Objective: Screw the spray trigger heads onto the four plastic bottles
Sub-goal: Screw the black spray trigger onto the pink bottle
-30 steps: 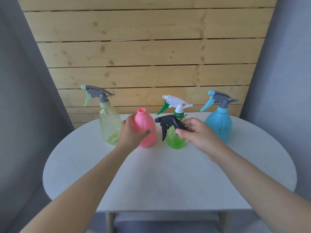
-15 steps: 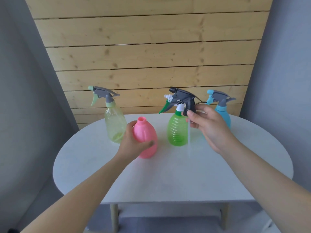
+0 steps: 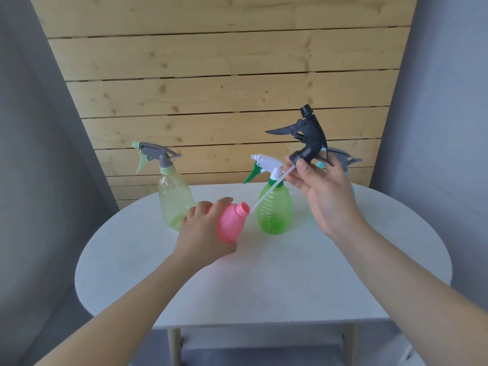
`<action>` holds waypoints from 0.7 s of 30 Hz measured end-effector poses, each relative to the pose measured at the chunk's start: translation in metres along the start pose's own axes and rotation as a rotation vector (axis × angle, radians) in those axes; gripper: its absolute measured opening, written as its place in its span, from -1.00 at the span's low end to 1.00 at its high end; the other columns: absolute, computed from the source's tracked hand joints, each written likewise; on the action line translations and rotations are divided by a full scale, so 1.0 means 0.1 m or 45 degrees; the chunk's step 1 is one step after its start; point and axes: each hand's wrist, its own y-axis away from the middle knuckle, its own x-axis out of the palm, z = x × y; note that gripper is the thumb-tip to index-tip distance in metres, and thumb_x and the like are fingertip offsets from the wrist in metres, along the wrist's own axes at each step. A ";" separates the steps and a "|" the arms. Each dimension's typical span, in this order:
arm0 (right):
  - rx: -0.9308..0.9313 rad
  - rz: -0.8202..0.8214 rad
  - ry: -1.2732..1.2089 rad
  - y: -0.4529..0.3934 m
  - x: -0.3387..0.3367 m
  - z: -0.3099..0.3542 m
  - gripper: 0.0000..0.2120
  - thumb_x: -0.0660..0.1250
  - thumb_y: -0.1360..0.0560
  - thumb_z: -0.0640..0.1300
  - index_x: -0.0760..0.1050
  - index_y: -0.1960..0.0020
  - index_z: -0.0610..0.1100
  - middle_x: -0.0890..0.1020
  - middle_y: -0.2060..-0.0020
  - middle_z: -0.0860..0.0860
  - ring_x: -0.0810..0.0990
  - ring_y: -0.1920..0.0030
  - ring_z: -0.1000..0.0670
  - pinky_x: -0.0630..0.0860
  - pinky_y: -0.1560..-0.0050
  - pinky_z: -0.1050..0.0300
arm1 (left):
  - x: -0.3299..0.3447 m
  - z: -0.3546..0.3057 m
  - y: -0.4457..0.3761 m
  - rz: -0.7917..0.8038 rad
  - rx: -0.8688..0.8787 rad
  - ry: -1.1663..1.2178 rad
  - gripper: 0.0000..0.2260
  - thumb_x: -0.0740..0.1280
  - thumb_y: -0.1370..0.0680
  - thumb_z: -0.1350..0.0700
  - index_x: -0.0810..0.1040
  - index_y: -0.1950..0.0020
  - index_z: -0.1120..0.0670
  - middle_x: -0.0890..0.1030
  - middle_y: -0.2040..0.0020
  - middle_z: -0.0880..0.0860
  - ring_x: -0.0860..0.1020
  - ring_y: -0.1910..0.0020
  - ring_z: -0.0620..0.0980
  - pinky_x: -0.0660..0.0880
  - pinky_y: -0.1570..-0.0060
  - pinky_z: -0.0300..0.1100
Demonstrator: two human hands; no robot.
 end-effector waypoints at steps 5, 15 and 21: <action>-0.020 0.007 -0.012 -0.02 0.00 -0.04 -0.82 0.27 -0.48 -0.36 0.39 0.01 -0.13 0.61 0.15 -0.14 0.66 0.16 0.00 0.57 -0.08 0.09 | 0.03 -0.03 0.01 0.012 0.062 -0.015 -0.22 0.46 -0.21 -0.07 0.23 -0.37 -0.21 0.43 -0.18 0.03 0.40 -0.16 0.13 0.28 -0.04 -0.10; 0.220 0.276 0.479 0.11 0.05 -0.40 -0.88 0.37 -0.44 -0.17 0.63 0.07 0.00 0.71 0.13 0.14 0.63 0.00 0.17 0.42 -0.16 0.21 | -0.06 -0.29 0.05 0.079 0.006 0.512 -0.25 0.46 -0.14 -0.18 0.24 -0.27 -0.21 0.49 -0.09 -0.16 0.50 -0.02 -0.06 0.51 0.14 -0.17; 0.293 0.319 0.398 0.05 0.01 -0.38 -0.85 0.37 -0.44 -0.18 0.61 0.00 -0.06 0.69 0.03 0.04 0.61 -0.11 0.05 0.39 -0.34 0.01 | -0.10 -0.37 0.06 0.093 0.001 0.622 -0.30 0.44 -0.15 -0.16 0.29 -0.25 -0.21 0.52 -0.09 -0.14 0.50 -0.05 -0.03 0.53 0.07 -0.09</action>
